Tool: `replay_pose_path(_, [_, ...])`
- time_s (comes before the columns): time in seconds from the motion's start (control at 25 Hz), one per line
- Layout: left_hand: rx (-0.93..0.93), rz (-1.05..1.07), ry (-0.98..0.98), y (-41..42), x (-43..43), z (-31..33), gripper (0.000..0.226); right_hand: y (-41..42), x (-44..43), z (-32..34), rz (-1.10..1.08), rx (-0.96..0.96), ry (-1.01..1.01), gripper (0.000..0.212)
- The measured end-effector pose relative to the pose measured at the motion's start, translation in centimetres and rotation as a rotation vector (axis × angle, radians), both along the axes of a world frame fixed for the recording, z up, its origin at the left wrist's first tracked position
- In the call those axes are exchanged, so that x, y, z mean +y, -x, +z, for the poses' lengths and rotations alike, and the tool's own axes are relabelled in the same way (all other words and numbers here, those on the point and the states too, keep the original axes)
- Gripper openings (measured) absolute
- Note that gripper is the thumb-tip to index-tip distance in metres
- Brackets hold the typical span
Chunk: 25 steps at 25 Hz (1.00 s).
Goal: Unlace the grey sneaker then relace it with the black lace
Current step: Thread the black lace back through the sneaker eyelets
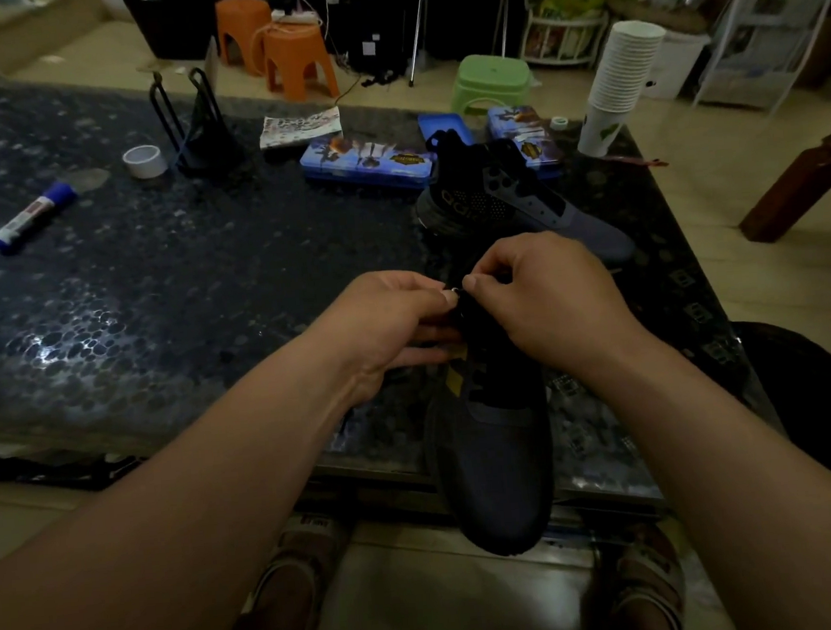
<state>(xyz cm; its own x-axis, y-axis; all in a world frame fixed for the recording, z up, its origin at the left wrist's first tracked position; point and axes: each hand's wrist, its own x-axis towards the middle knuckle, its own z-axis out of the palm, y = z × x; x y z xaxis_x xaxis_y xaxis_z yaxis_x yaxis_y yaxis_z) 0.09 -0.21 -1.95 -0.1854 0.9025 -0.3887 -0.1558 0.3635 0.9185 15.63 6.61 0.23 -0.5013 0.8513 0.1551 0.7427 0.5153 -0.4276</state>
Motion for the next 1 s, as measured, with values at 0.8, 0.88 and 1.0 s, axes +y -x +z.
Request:
replay_pose_path(0.8, [0.71,0.192,-0.025,4.4,0.7,-2.5,0.011,-4.4,-0.1,2.2,-0.207,0.654,0.248,0.01])
replay_pose_path(0.88, [0.94,0.136,-0.057,4.7,0.4,-3.0,0.01,-4.2,-1.4,1.7,-0.104,0.516,0.211,0.011])
replay_pose_path(1.0, [1.16,0.094,-0.129,4.8,0.3,-4.0,0.016,-4.0,-2.6,0.4,-0.026,0.271,0.219,0.01])
